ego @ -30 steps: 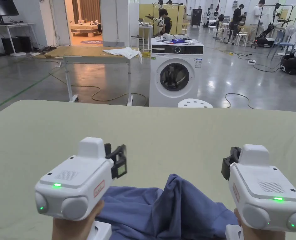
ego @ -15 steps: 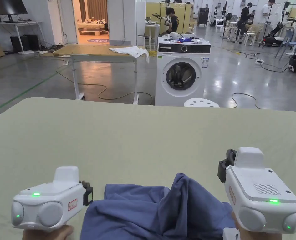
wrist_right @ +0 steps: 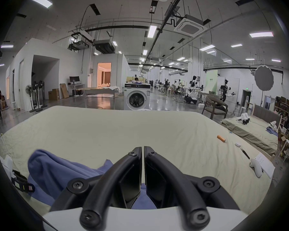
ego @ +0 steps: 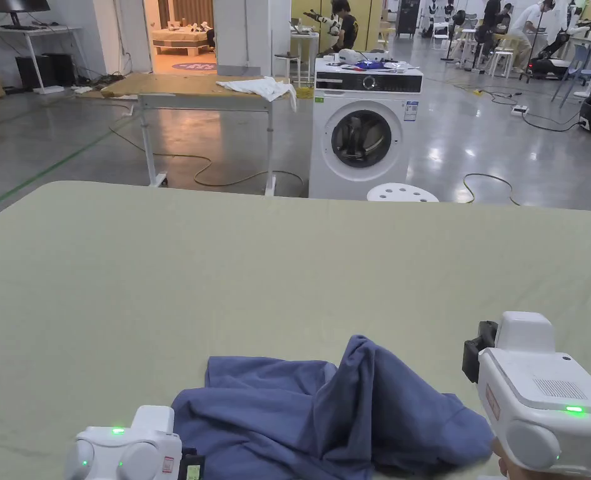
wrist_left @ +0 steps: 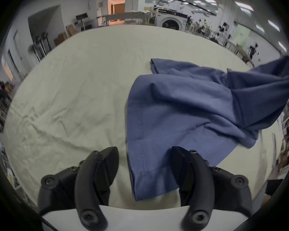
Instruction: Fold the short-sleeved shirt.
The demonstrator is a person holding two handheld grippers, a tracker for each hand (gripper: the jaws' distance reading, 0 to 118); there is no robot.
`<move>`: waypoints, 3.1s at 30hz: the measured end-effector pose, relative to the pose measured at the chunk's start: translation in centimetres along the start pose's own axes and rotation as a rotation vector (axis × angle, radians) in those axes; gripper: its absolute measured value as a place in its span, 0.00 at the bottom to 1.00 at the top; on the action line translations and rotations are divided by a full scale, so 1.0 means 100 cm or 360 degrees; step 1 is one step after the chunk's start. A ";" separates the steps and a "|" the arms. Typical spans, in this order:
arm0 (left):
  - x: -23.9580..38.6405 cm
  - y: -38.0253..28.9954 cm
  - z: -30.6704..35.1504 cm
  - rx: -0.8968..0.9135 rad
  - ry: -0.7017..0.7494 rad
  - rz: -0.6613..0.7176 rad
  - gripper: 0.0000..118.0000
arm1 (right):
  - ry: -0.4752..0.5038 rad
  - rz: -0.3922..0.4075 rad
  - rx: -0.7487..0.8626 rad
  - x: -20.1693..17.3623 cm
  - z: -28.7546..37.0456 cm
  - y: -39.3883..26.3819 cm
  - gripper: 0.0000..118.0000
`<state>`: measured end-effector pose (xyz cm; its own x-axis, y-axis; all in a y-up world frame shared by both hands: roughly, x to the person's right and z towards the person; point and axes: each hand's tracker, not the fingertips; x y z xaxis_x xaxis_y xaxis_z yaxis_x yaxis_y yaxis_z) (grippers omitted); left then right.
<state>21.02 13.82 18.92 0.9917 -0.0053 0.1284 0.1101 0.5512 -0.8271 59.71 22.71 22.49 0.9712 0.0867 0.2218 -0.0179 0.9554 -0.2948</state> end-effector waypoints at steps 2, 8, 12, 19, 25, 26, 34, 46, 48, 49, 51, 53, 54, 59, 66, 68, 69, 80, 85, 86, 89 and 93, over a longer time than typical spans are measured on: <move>0.015 -0.003 0.008 0.0020 -0.0031 -0.0052 0.33 | -0.0026 0.0011 -0.0071 0.010 -0.006 -0.005 0.01; 0.005 0.010 -0.004 0.0020 -0.0131 -0.0042 0.00 | -0.0015 0.0003 -0.0428 0.044 -0.036 -0.031 0.32; -0.005 0.012 0.015 0.0128 -0.0182 0.0006 0.00 | 0.0083 0.0033 -0.0736 0.054 -0.062 -0.066 0.65; -0.018 0.016 0.025 0.0221 -0.0263 0.0039 0.00 | 0.0299 0.0060 -0.0994 0.037 -0.089 -0.115 0.31; -0.023 0.023 0.030 0.0312 -0.0290 0.0024 0.00 | 0.0371 0.0177 -0.0956 0.027 -0.078 -0.100 0.05; -0.024 0.025 0.034 0.0347 -0.0292 0.0018 0.00 | 0.0373 0.0115 -0.0932 0.029 -0.077 -0.094 0.04; -0.046 0.074 0.091 0.0674 -0.0341 0.0016 0.00 | 0.0333 -0.0008 -0.0564 0.052 -0.036 0.003 0.03; -0.095 0.184 0.186 0.1043 -0.0281 0.0010 0.00 | 0.0167 0.0032 -0.0178 0.072 0.003 0.138 0.03; -0.100 0.198 0.199 0.1079 -0.0256 0.0038 0.00 | 0.0163 0.0001 -0.0152 0.075 0.003 0.154 0.03; -0.104 0.207 0.203 0.1099 -0.0237 0.0037 0.00 | 0.0159 -0.0005 -0.0128 0.076 0.003 0.161 0.03; -0.109 0.218 0.212 0.1127 -0.0195 0.0049 0.00 | 0.0126 0.0012 -0.0094 0.074 0.002 0.175 0.03; -0.115 0.231 0.218 0.1162 -0.0166 0.0064 0.00 | 0.0120 0.0010 -0.0057 0.074 0.002 0.190 0.03; -0.118 0.237 0.219 0.1163 -0.0169 0.0070 0.00 | 0.0131 -0.0006 -0.0060 0.074 -0.001 0.197 0.03; -0.117 0.260 0.225 0.1185 -0.0114 0.0054 0.00 | 0.0105 0.0007 0.0029 0.062 -0.010 0.222 0.03; -0.122 0.292 0.233 0.1234 0.0020 0.0016 0.00 | 0.0076 0.0009 0.0125 0.051 -0.028 0.266 0.03; -0.127 0.302 0.244 0.1275 0.0048 0.0034 0.00 | 0.0074 0.0006 0.0171 0.047 -0.030 0.286 0.03; -0.129 0.307 0.249 0.1289 0.0061 0.0032 0.00 | 0.0070 0.0000 0.0187 0.044 -0.031 0.296 0.03; -0.142 0.355 0.287 0.1447 0.0144 0.0032 0.00 | 0.0040 0.0000 0.0324 0.033 -0.061 0.367 0.03; -0.141 0.346 0.273 0.1445 0.0145 0.0005 0.00 | 0.0020 0.0023 0.0380 0.037 -0.058 0.358 0.03; -0.139 0.340 0.267 0.1437 0.0142 -0.0010 0.00 | 0.0019 0.0024 0.0376 0.038 -0.058 0.350 0.03; -0.136 0.316 0.245 0.1385 0.0126 -0.0027 0.00 | 0.0028 0.0038 0.0332 0.042 -0.055 0.321 0.03; -0.131 0.266 0.210 0.1292 0.0043 -0.0029 0.00 | 0.0012 0.0122 0.0234 0.046 -0.044 0.269 0.03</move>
<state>9.52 46.09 6.67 0.9927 -0.0344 0.1159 0.0539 0.9842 -0.1687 64.76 47.55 11.50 0.9674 0.1595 0.1965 -0.1263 0.9771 -0.1713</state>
